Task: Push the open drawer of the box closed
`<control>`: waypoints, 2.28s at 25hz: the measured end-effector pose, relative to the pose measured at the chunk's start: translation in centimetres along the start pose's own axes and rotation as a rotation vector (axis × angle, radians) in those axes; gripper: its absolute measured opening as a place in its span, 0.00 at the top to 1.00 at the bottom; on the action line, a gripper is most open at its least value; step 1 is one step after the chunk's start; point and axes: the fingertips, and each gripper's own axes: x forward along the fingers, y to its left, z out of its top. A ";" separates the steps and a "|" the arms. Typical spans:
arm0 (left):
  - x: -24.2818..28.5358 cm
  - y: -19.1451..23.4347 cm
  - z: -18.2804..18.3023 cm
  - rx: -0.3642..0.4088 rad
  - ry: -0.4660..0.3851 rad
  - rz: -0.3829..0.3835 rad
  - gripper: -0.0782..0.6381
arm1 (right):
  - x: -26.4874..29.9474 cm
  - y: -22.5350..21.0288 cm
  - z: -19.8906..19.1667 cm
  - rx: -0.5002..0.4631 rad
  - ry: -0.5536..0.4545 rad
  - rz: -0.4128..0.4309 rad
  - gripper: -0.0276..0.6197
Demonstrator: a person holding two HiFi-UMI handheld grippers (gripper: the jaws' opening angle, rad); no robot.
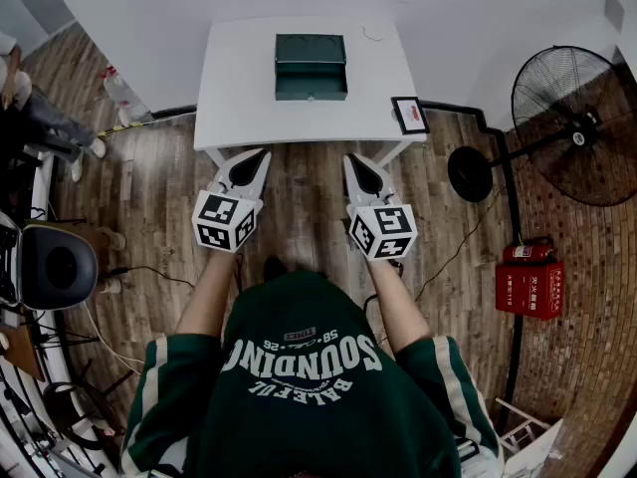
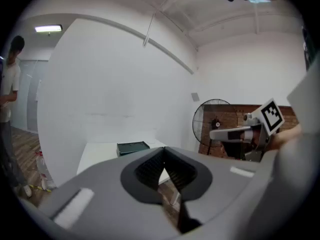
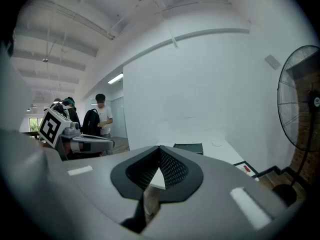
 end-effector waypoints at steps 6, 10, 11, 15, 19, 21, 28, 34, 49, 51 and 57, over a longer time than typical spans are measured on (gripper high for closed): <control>-0.1 1.9 -0.4 -0.004 0.006 -0.010 0.82 | 1.4 1.1 -0.8 0.013 0.016 -0.004 0.95; 0.2 3.0 -0.6 -0.010 0.004 -0.026 0.82 | 2.6 1.8 -0.9 0.028 0.016 0.002 0.95; 0.3 3.4 -0.6 -0.010 0.004 -0.031 0.82 | 3.0 1.9 -0.9 0.028 0.015 -0.002 0.95; 0.9 5.0 -0.7 -0.011 0.011 -0.059 0.82 | 4.4 2.3 -1.1 0.036 0.017 -0.030 0.95; 1.2 6.3 -1.0 -0.011 0.022 -0.086 0.82 | 5.3 3.0 -1.5 0.048 0.018 -0.057 0.95; 1.3 7.0 -1.2 -0.012 0.026 -0.094 0.82 | 5.8 3.3 -1.7 0.054 0.018 -0.064 0.95; 1.8 7.7 -2.3 -0.033 0.046 -0.127 0.82 | 6.5 3.7 -2.7 0.065 0.042 -0.094 0.95; 3.6 8.6 -1.6 -0.032 0.044 -0.141 0.82 | 8.0 2.9 -1.8 0.062 0.035 -0.105 0.95; 12.5 12.9 -0.7 -0.037 0.093 -0.094 0.82 | 17.5 -3.2 -1.5 0.098 0.057 -0.044 0.95; 14.1 13.3 -0.2 -0.038 0.098 -0.082 0.82 | 19.0 -4.6 -0.9 0.102 0.057 -0.031 0.95; 19.5 15.3 1.3 -0.049 0.108 -0.038 0.82 | 24.1 -9.1 0.7 0.108 0.067 0.013 0.95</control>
